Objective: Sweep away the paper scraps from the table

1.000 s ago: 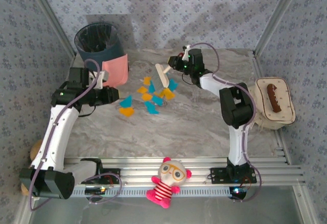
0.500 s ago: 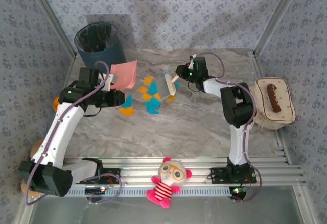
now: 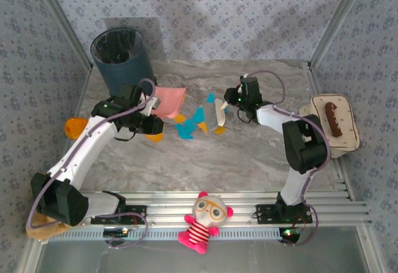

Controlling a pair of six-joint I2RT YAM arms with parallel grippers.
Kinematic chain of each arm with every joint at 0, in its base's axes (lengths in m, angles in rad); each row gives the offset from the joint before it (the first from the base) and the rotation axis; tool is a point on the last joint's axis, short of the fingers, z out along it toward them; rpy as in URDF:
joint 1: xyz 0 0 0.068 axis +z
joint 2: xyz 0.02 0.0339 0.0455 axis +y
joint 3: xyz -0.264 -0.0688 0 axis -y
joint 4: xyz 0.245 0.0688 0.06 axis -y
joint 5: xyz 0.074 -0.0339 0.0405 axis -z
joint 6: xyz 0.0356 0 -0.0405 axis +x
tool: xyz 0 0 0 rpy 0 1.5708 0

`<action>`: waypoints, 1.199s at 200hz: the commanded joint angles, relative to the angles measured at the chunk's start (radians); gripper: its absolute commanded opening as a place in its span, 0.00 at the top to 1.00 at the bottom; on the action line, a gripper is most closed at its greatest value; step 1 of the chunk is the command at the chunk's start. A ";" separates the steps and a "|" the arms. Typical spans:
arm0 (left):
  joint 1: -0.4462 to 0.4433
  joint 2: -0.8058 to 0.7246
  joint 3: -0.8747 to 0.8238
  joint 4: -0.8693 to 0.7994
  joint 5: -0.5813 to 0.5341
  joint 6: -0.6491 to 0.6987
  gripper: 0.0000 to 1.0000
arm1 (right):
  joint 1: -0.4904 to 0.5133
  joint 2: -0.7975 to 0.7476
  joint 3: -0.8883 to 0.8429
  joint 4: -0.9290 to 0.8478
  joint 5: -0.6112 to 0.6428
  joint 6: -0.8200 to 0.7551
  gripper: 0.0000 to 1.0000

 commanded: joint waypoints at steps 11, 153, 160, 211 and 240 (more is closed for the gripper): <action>-0.035 0.018 -0.001 -0.035 -0.055 0.043 1.00 | 0.059 -0.115 -0.061 -0.135 0.187 -0.069 1.00; -0.101 0.073 -0.007 -0.059 -0.147 0.083 1.00 | -0.007 -0.266 -0.059 -0.036 -0.073 -0.069 1.00; -0.104 0.070 -0.010 -0.058 -0.155 0.083 1.00 | -0.020 -0.240 -0.042 -0.013 -0.091 -0.060 1.00; -0.112 0.071 -0.023 -0.064 -0.175 0.088 1.00 | -0.074 -0.017 0.152 0.060 -0.192 0.009 1.00; -0.118 0.069 -0.026 -0.065 -0.182 0.087 1.00 | -0.082 0.083 0.230 0.065 -0.188 0.056 1.00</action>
